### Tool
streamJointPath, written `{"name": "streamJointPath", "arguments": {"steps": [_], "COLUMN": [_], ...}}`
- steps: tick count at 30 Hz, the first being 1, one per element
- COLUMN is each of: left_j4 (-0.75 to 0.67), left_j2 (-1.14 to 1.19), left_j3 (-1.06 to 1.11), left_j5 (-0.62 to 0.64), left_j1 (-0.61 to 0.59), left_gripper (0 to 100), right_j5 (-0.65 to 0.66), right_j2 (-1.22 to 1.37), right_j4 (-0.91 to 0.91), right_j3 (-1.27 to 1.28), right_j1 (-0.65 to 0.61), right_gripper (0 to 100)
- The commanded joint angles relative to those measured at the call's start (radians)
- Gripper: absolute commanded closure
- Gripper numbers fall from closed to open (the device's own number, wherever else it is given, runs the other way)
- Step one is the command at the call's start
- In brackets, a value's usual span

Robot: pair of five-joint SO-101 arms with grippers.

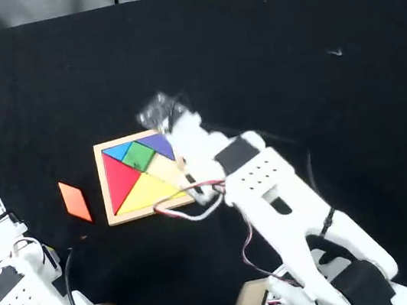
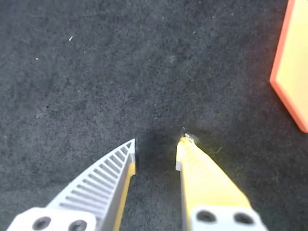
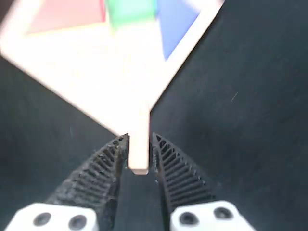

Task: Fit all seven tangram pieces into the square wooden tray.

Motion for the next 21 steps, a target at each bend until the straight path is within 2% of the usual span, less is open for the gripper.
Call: {"name": "streamJointPath", "arguments": {"steps": [1, 8, 12, 21], "left_j4": [-0.011, -0.011, -0.011, -0.011], "left_j2": [-0.009, -0.009, -0.009, -0.009], "left_j3": [-0.004, -0.004, -0.004, -0.004], "left_j5": [-0.003, -0.003, -0.003, -0.003], "left_j1": [0.004, 0.007, 0.008, 0.010], "left_gripper": [85, 85, 85, 85], "right_j5": [-0.080, -0.232, -0.255, -0.282], "right_j2": [0.113, 0.535, 0.708, 0.805], "right_j4": [0.009, 0.009, 0.009, 0.021], "right_j3": [-0.214, -0.526, -0.651, -0.702], "right_j1": [-0.003, -0.011, -0.032, -0.055], "right_gripper": [98.2, 98.8, 98.8, 98.8]}}
